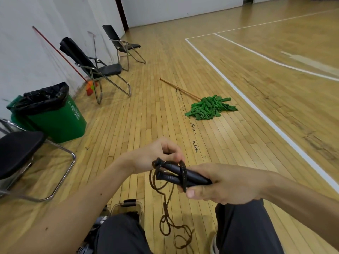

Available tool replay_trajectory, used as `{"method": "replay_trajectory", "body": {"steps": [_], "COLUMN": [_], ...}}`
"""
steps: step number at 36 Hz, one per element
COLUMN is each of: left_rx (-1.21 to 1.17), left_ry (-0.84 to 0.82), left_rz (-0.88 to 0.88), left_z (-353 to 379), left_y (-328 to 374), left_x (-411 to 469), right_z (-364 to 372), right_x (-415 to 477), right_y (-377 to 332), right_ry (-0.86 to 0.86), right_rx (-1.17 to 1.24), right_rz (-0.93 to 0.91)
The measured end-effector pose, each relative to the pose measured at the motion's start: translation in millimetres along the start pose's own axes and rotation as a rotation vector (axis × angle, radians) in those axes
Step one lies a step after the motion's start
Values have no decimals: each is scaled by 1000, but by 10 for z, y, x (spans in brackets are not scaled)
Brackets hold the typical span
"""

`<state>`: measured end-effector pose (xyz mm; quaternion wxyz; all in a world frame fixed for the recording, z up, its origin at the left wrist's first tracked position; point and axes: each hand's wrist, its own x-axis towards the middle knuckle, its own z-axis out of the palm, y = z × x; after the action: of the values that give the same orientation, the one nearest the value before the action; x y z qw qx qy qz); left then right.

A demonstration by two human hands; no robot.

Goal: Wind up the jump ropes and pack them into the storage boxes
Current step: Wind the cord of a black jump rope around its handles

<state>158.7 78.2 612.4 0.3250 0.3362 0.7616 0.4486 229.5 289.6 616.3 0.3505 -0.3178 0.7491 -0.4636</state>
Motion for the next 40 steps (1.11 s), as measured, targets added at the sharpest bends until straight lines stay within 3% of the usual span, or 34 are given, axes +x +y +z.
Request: {"method": "replay_trajectory", "body": {"steps": [7,14,23,30,34,40], "left_rx": [117,-141,-236,-45,388,679], "left_ry": [226,389,395,339,330,282], "left_rz": [-106,-186,-199,-233,-263,-286], "left_z": [88,314,473,534,564,538], "left_y": [-210,-195,-276,-351,-392,-233], "left_x": [-110,20,54,38,46,27], "right_z": [-124,-250,-361,-467,-493,-480], "right_x": [7,84,210,286,331,374], "right_y": [26,94,305,510,628,762], "right_ry": [103,197,338,404,427,414], "right_rx": [0,103,156,99,93,158], "right_rz": [-15,50,197,299,354,406]}}
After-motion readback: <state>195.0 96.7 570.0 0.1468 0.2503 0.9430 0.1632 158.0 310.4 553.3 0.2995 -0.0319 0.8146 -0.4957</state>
